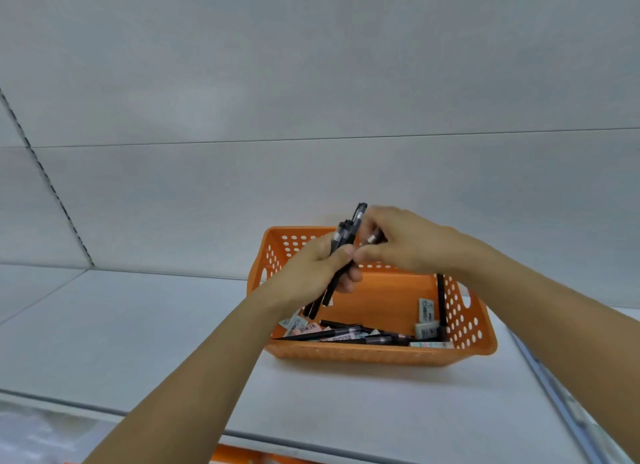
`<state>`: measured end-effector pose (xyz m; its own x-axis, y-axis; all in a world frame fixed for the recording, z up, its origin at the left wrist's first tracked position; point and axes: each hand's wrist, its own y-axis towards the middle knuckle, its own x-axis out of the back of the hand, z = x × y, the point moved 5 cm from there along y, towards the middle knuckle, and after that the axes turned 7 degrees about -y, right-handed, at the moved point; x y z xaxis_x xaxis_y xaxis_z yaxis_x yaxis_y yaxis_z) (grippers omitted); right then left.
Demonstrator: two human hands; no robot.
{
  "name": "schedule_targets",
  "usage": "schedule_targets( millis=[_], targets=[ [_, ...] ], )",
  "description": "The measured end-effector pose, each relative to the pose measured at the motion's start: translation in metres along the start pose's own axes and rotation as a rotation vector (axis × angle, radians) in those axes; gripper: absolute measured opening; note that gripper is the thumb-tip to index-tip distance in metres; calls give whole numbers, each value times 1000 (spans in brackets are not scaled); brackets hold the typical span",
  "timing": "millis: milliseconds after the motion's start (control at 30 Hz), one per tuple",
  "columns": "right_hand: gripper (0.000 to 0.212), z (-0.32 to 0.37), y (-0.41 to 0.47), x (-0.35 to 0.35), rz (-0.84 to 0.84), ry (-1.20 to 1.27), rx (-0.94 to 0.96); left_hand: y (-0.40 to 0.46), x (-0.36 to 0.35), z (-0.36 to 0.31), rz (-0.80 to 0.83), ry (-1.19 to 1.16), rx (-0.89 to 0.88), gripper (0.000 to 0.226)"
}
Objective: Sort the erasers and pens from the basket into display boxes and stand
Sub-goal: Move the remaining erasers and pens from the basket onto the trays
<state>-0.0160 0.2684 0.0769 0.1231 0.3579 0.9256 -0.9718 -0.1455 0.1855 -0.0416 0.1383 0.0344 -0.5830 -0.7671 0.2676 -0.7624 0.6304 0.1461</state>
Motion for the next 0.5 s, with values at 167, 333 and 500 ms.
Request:
schedule_targets(
  millis=[167, 333, 500],
  targets=[
    [39, -11, -15, -16, -295, 844, -318, 2, 17, -2, -233, -760, -33, 22],
    [71, 17, -12, -79, -64, 1804, -511, 4, 11, -15, -443, -1073, -260, 17],
    [62, 38, 3, -66, -61, 1865, -332, -3, 10, -6, -503, -1127, -194, 21]
  ],
)
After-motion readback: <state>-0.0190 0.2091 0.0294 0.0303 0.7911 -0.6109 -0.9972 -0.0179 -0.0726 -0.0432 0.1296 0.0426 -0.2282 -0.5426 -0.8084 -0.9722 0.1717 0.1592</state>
